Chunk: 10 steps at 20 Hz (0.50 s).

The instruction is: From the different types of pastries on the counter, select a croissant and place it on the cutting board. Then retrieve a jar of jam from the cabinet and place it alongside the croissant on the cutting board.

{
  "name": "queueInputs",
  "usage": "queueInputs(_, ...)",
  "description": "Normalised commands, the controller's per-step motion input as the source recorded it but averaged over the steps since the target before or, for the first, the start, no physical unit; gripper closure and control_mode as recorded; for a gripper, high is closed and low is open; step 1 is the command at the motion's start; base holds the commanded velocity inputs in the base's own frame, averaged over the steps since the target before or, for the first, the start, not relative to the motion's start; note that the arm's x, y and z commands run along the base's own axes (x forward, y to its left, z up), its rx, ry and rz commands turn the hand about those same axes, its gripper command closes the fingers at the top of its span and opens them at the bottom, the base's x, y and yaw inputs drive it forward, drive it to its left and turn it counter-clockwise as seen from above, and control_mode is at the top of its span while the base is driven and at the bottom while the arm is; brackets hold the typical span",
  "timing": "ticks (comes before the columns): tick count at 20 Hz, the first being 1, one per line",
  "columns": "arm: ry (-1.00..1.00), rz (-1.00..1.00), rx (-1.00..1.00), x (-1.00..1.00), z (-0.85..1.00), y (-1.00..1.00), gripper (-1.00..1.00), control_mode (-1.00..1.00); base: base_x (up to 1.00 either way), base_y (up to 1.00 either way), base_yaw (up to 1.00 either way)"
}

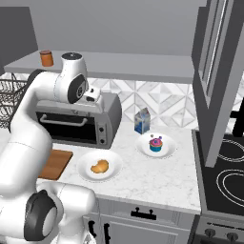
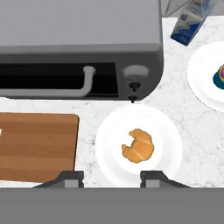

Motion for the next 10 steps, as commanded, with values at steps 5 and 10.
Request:
queueInputs(5, -0.09, 0.0, 0.0, -0.45, -0.11, -0.17, -1.0, -1.0, 0.0, 0.0, 0.0)
queueInputs(10, -0.13, 0.0, 0.0, -0.95, -0.55, -0.25, -1.0, -1.0, 0.0, 0.0, 0.0)
